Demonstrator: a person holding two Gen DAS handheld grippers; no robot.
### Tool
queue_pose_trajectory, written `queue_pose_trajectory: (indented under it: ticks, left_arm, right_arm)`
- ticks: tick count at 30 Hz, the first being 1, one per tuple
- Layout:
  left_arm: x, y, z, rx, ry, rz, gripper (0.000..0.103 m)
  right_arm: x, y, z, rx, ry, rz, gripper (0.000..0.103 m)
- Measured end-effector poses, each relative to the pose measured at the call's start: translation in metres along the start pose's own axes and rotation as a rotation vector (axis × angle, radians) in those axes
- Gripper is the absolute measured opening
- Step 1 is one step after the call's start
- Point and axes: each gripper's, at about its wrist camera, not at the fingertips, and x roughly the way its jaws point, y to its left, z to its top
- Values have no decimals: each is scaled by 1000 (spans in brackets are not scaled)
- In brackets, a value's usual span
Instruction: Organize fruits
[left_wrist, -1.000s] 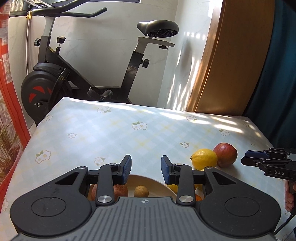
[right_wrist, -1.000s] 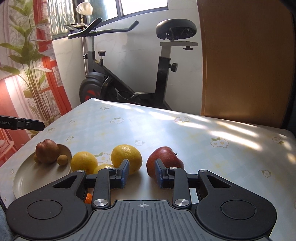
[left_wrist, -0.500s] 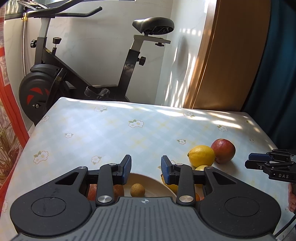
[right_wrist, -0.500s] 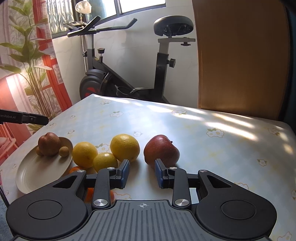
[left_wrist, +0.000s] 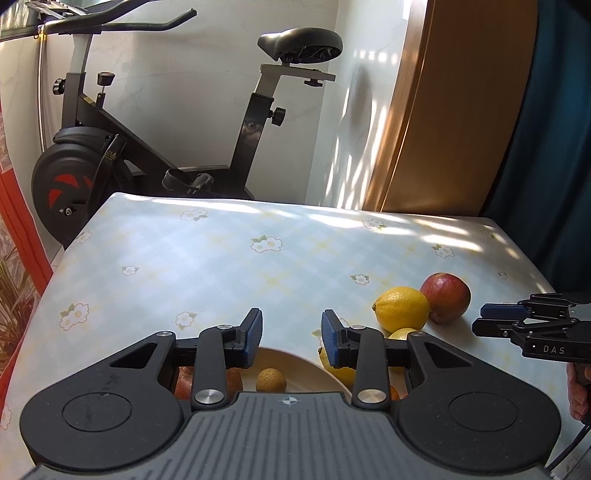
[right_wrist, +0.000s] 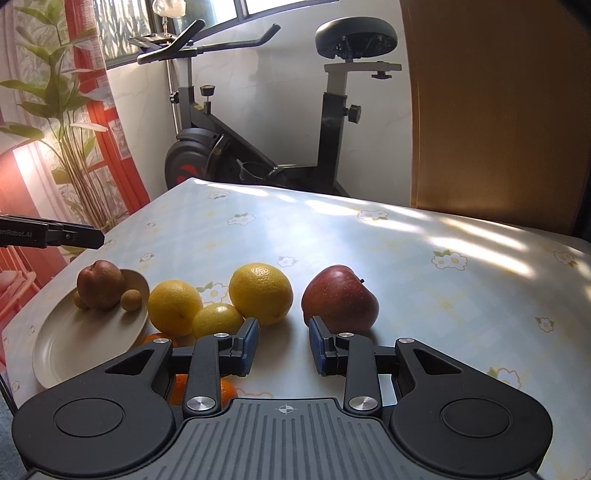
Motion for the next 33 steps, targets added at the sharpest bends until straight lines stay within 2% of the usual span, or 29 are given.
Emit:
queue_pose_trajectory:
  ticks: [12,22,27,33]
  left_arm:
    - [11,-4,13,-5,-9,6,37]
    - [19,-9,16,0,0,-11,37]
    - [24,-9,14,-3,15,-20,37]
    - [29,-9,14,-14,35,-58,37]
  right_arm:
    - [22,8,24,-72,-1,-4,29]
    - [66,28,53,-125,35,17,30]
    - [79,30,54,-134,72,11,30]
    - [67,31,39,-156,93,32,29]
